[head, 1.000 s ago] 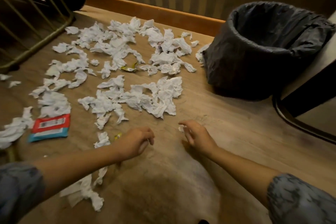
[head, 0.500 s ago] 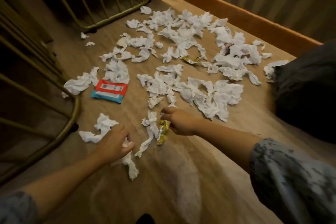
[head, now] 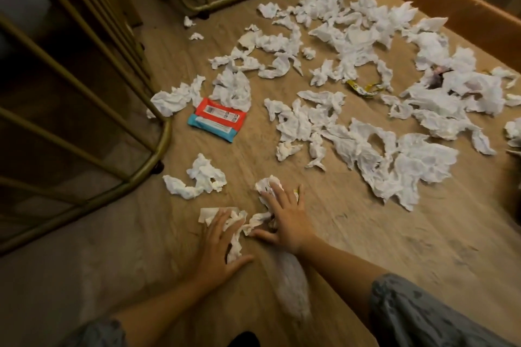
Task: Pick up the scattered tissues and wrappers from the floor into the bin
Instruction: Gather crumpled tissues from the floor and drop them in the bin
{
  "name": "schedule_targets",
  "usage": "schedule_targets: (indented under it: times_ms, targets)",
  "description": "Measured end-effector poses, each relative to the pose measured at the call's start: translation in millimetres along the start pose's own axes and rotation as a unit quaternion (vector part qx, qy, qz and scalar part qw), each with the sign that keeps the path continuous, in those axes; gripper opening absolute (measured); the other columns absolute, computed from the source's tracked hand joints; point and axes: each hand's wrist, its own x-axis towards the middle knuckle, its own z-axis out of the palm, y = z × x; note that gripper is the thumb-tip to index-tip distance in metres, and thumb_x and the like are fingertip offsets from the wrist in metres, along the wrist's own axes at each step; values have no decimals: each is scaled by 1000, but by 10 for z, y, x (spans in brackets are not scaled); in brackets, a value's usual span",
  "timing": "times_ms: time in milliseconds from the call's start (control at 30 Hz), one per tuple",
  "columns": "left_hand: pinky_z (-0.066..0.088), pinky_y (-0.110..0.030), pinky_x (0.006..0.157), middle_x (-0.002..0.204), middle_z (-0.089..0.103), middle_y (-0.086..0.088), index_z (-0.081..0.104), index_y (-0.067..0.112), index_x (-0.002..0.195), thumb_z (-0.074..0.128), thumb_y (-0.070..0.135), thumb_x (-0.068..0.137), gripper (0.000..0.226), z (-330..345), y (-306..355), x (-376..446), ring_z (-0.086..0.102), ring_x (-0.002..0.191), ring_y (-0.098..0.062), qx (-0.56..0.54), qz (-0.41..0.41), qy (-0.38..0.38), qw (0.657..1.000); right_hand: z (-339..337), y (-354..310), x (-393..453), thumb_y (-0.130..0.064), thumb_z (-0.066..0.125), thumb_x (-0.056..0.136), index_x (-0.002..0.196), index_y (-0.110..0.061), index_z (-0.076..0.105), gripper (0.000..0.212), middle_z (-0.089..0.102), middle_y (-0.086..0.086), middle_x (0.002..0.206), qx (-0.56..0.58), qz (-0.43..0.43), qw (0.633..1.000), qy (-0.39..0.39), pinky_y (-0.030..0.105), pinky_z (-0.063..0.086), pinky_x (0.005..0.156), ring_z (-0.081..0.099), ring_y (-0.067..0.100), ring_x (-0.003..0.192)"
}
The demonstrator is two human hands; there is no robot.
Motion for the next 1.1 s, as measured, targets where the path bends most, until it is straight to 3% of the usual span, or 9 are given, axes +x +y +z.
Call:
schedule_targets:
  times_ms: [133, 233, 433, 500, 633, 733, 933, 1033, 1100]
  targets:
    - [39, -43, 107, 134, 50, 2, 60, 26, 123, 54, 20, 88, 37, -93, -51, 97, 41, 128, -13, -73, -22, 46, 996, 133, 106, -32, -43, 51, 95, 116, -20, 57, 32, 47, 10, 138, 107, -57, 987, 108, 52, 41, 99, 41, 30, 128]
    - [43, -35, 100, 114, 55, 11, 58, 29, 114, 47, 15, 87, 33, -283, 9, 244, 46, 109, 4, -103, -73, 60, 990, 81, 169, -23, -25, 57, 93, 96, -15, 54, 11, 55, 7, 107, 165, -102, 971, 137, 42, 45, 81, 49, 24, 98]
    - [36, -20, 96, 129, 50, -6, 57, 9, 123, 50, -8, 90, 38, -510, 322, 711, 46, 120, -17, -106, -148, 96, 979, -432, 384, 102, -29, 55, 92, 122, -22, 57, 30, 51, 0, 119, 136, -34, 981, 135, 29, 45, 79, 50, 15, 98]
    - [35, -14, 93, 129, 52, -12, 58, 3, 121, 51, -10, 88, 36, -655, 518, 893, 49, 121, -24, -89, -143, 90, 982, -679, 482, 183, -24, 58, 90, 109, -22, 67, 21, 52, 2, 124, 114, -27, 982, 149, 28, 47, 76, 55, 15, 94]
    - [48, -36, 92, 117, 63, -20, 62, 0, 115, 49, 13, 91, 31, -1053, 995, 1169, 58, 110, -33, -146, -95, 75, 982, -1194, 628, 203, -13, 58, 80, 73, -14, 69, 13, 64, 2, 86, 152, 16, 970, 188, 39, 51, 62, 58, 19, 71]
    - [43, -28, 61, 74, 56, -8, 56, 9, 76, 40, 46, 74, 40, -1341, 1505, 1308, 55, 73, -20, -239, -71, 52, 967, -1603, 689, 55, -20, 47, 75, 66, -10, 67, 24, 63, 3, 71, 192, 48, 946, 256, 30, 45, 58, 57, 18, 64]
    - [33, -29, 52, 55, 45, -3, 46, 15, 57, 64, 63, 74, 54, -1572, 2531, 1647, 43, 53, -14, -191, 15, 70, 979, -2467, 940, -447, -36, 69, 85, 65, -18, 64, 27, 61, -4, 64, 168, 51, 910, 375, 25, 43, 56, 57, 8, 63]
    - [45, -32, 66, 81, 61, -5, 61, 14, 82, 66, 34, 81, 21, -1522, 3081, 1828, 58, 75, -19, -126, 74, 35, 989, -2896, 1141, -737, -29, 74, 83, 70, -18, 57, 24, 57, -4, 68, 119, 50, 911, 391, 29, 46, 56, 54, 9, 64]
    - [42, -33, 96, 128, 59, -13, 55, 5, 127, 61, 24, 88, 44, -1478, 3482, 1912, 53, 121, -28, -89, 109, 9, 990, -3167, 1285, -954, -19, 72, 83, 73, -17, 53, 22, 57, -1, 72, 100, 62, 902, 416, 34, 48, 58, 54, 12, 66]
